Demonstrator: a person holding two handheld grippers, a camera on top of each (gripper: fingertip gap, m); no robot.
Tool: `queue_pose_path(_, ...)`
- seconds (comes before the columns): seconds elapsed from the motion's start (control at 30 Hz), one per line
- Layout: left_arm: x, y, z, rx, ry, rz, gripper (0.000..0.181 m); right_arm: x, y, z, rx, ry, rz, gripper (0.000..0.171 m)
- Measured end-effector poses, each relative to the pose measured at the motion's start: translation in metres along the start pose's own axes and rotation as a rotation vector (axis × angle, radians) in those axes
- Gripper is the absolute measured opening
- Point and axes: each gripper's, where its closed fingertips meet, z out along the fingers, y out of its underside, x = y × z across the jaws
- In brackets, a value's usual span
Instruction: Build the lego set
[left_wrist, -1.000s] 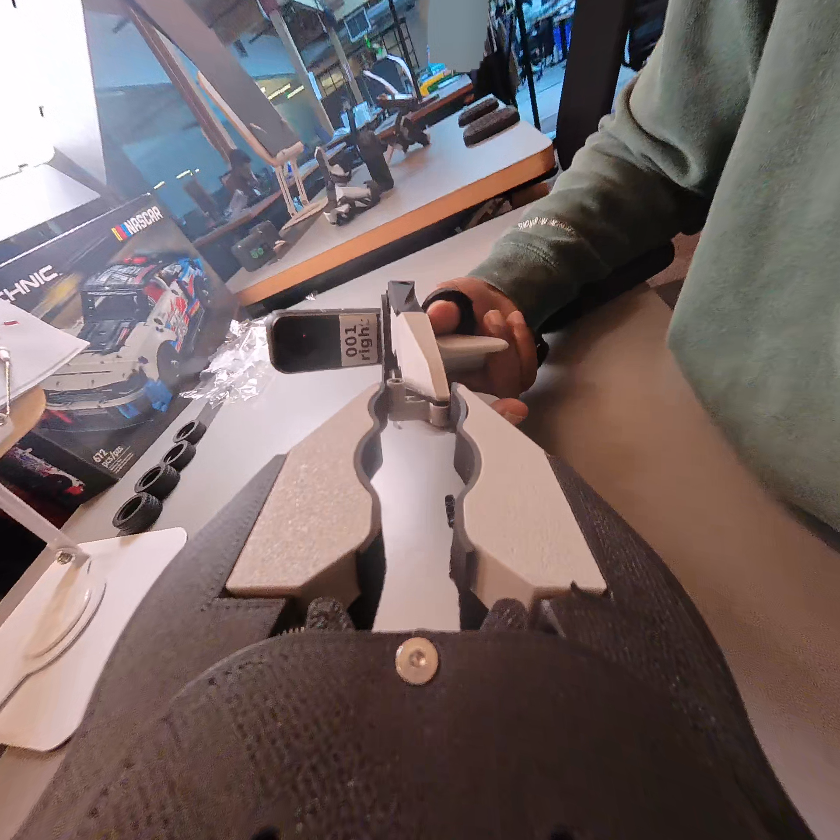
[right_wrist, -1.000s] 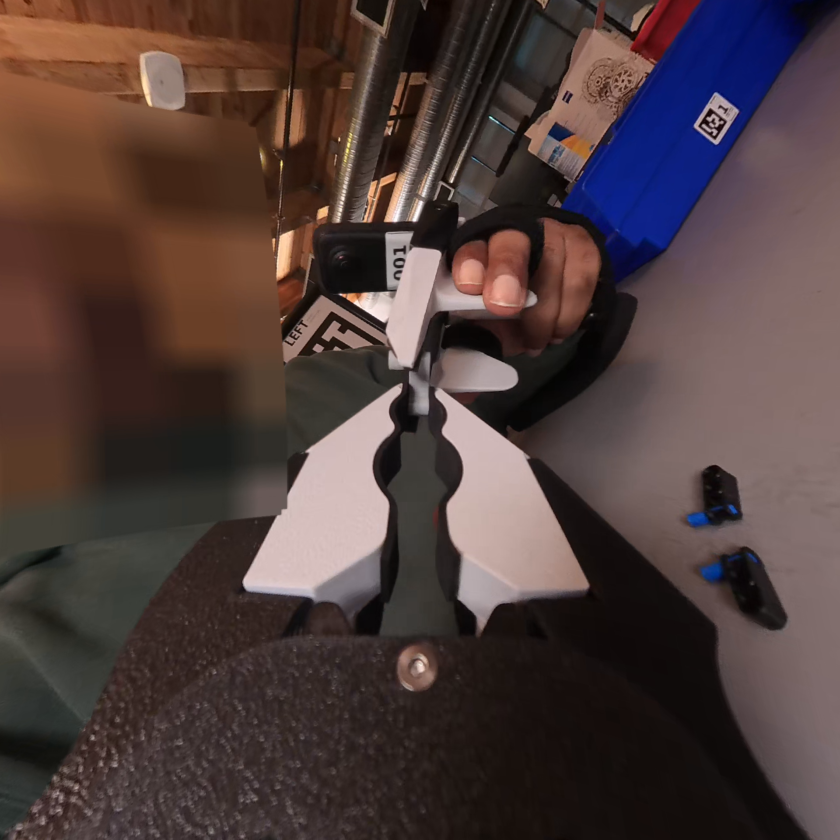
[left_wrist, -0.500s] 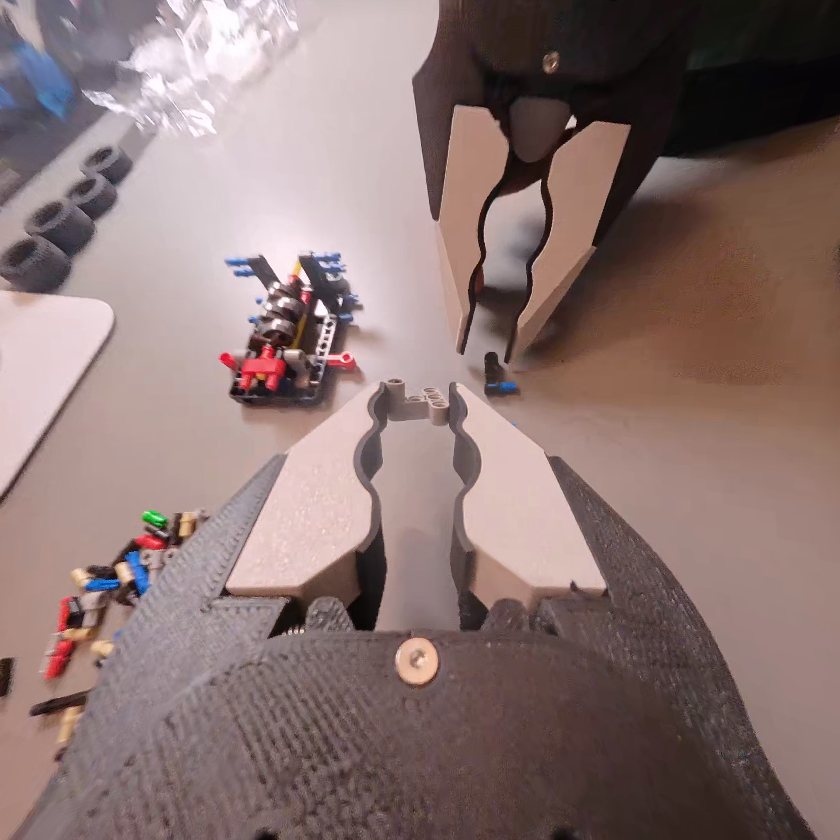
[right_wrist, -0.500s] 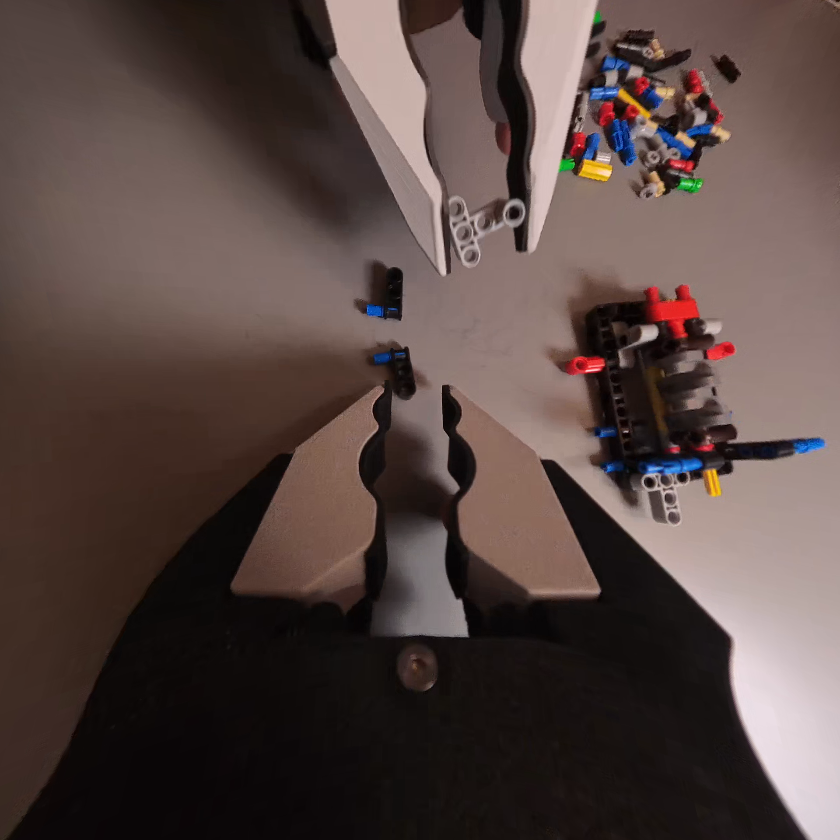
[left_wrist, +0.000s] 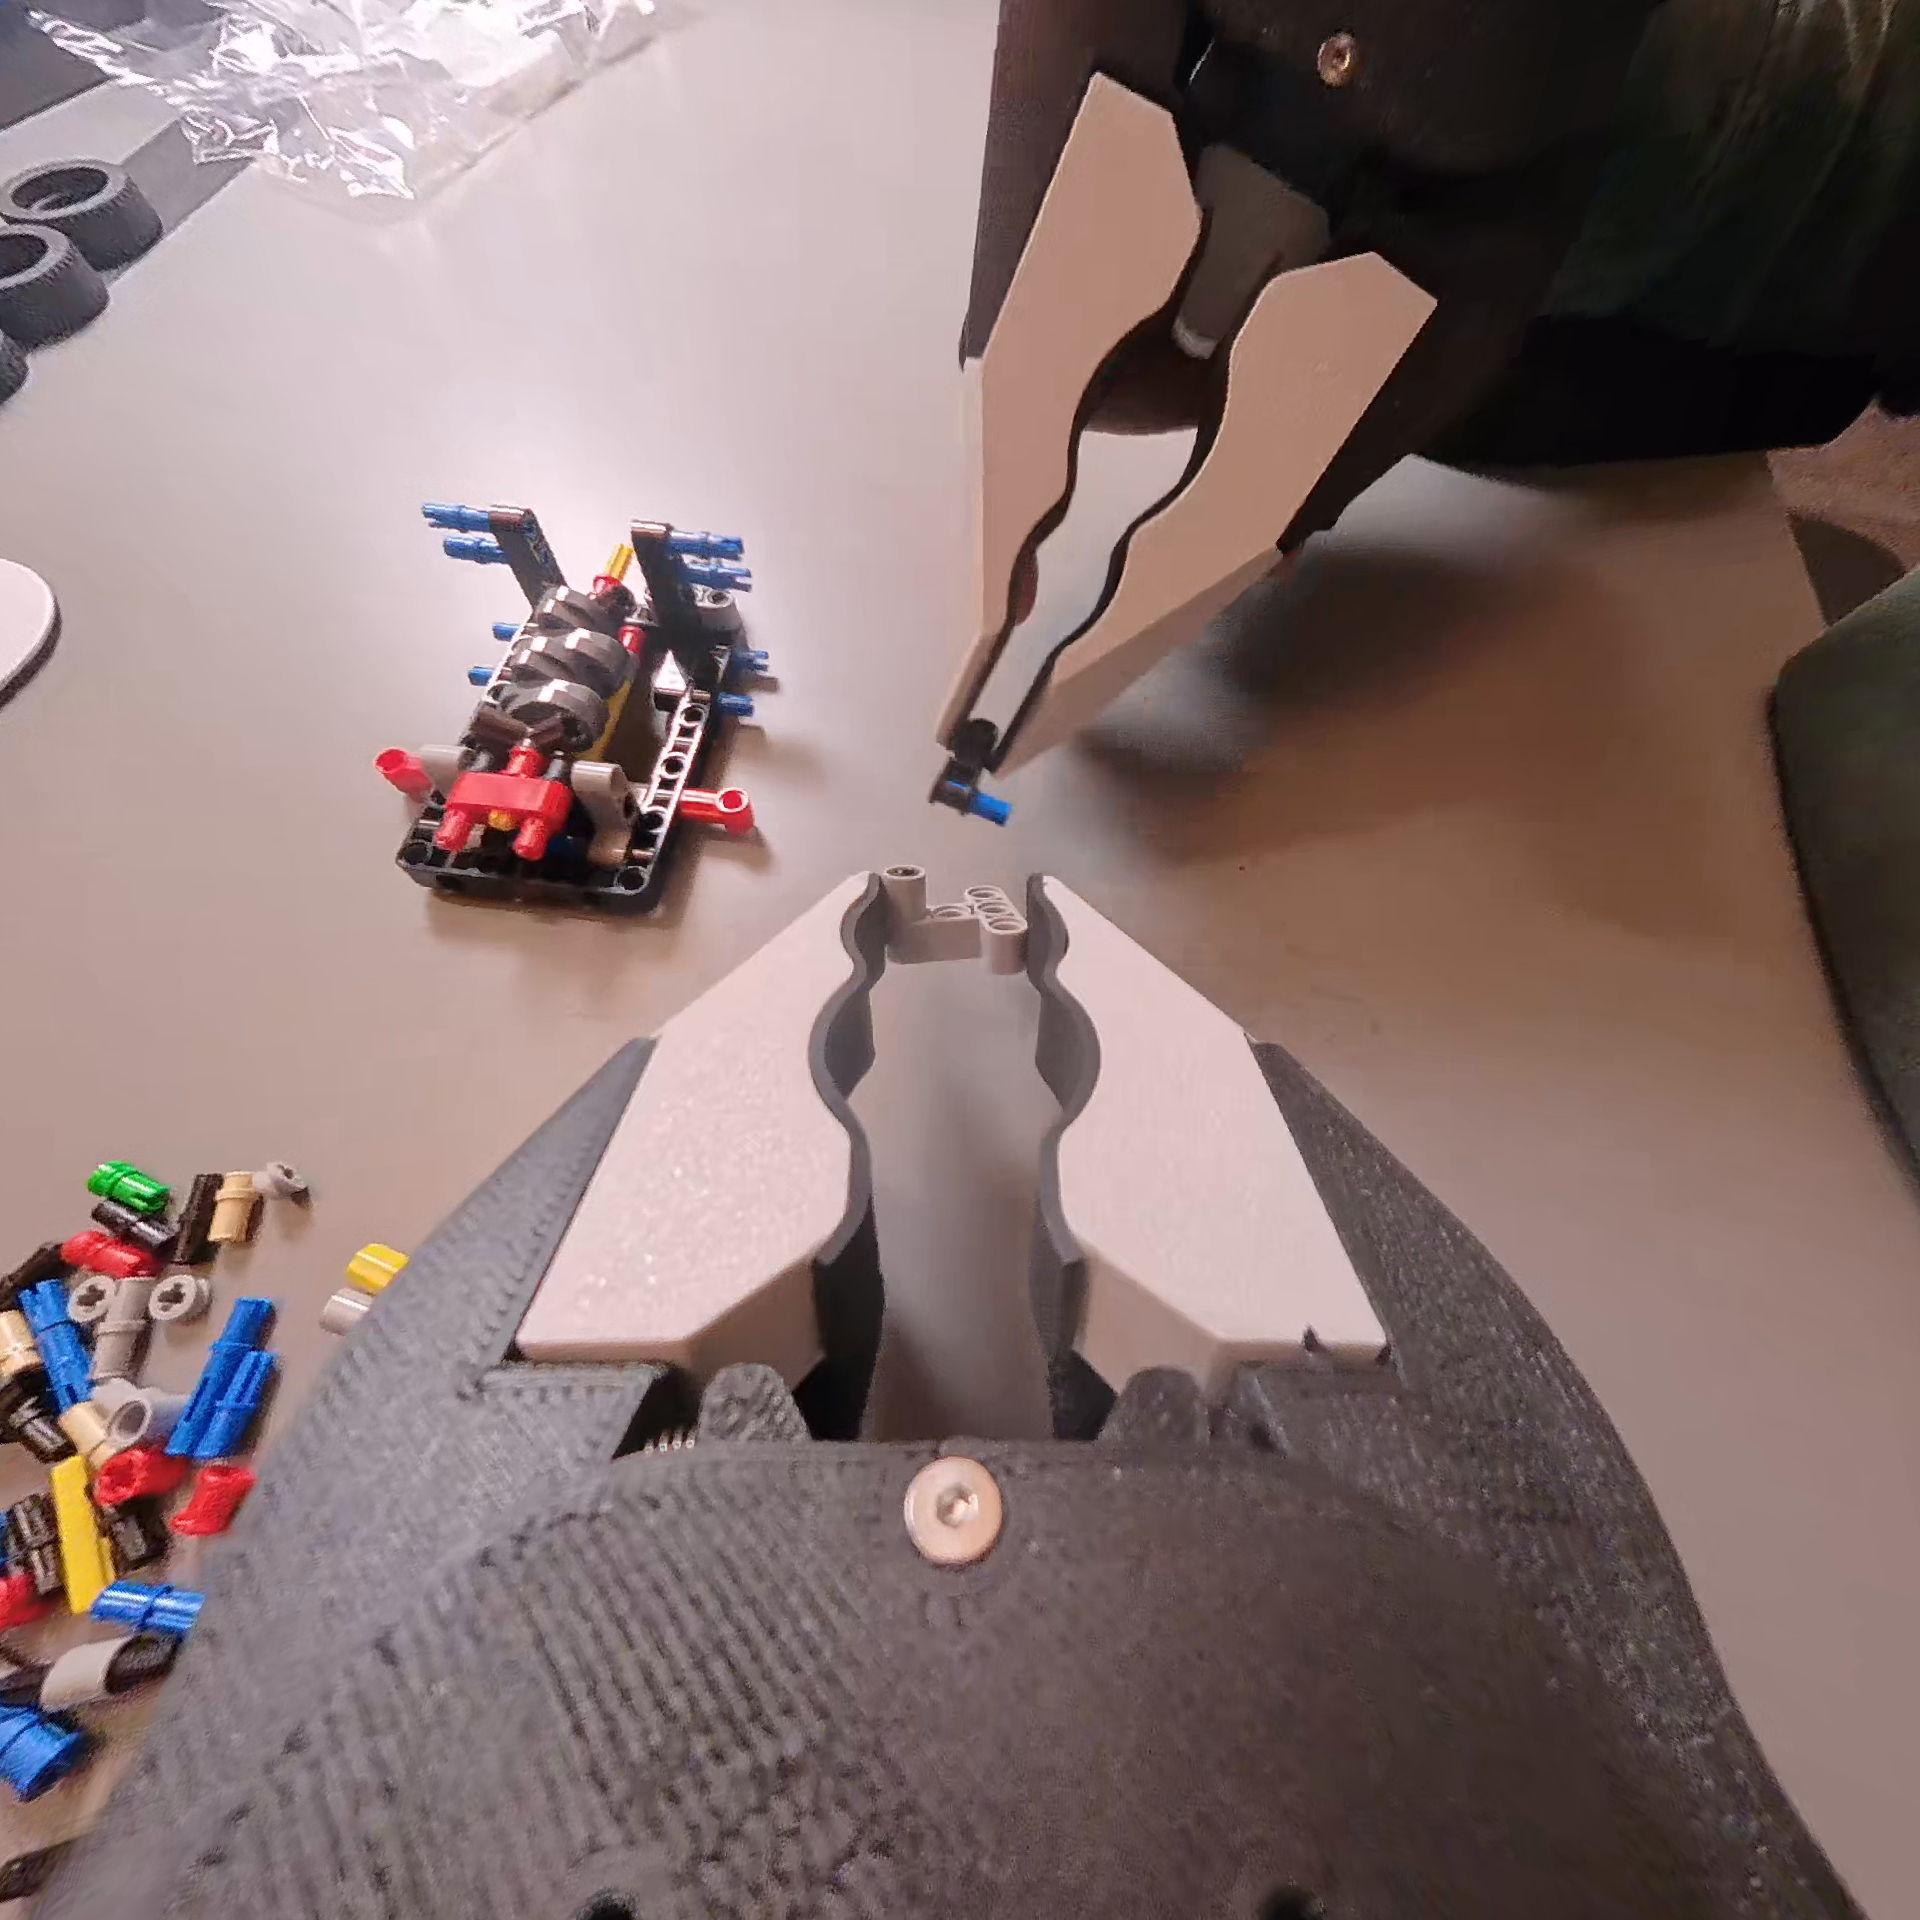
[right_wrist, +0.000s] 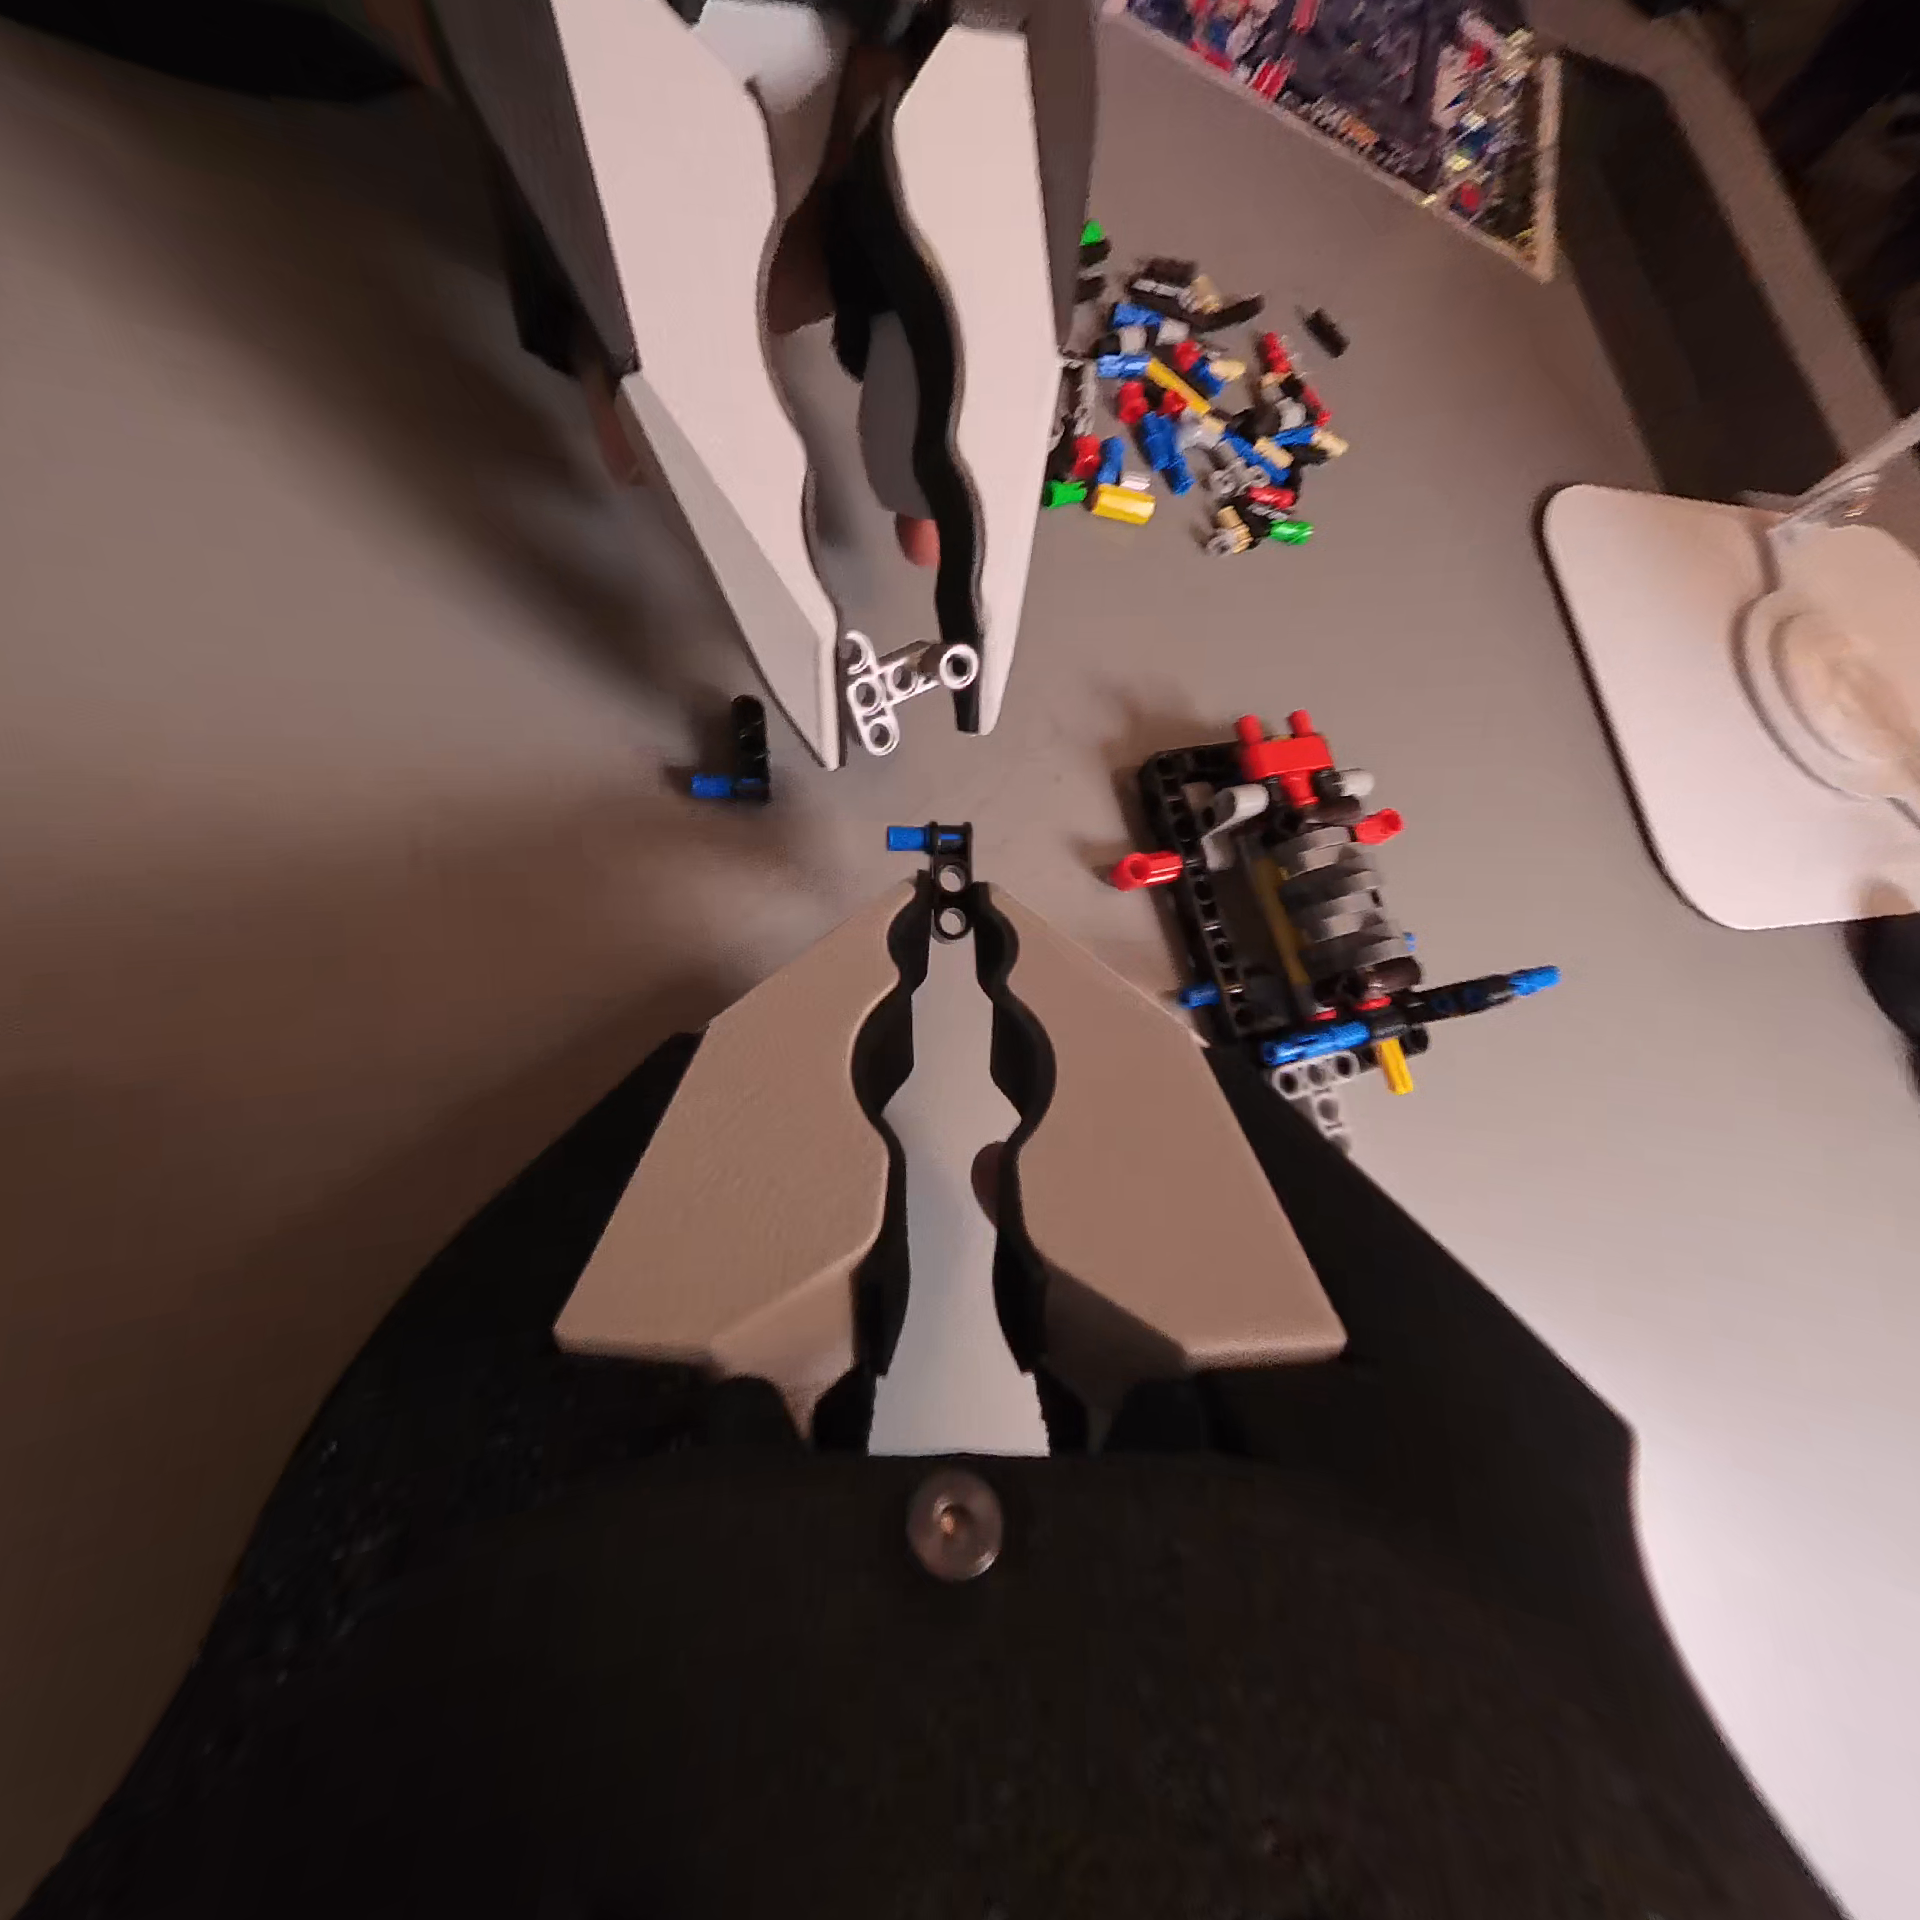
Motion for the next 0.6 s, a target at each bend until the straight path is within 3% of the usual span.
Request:
queue_pose_path(0.3, 0.013, -0.010, 0.002, 0.070, 0.107, -0.085, 0.025, 0.011, -0.014, -0.006, 0.116, 0.083, 0.006, 0.005)
queue_pose_path(0.6, 0.017, -0.061, -0.035, 0.441, 0.487, -0.542, 0.025, 0.017, -0.053, -0.039, 0.457, 0.088, -0.002, 0.006)
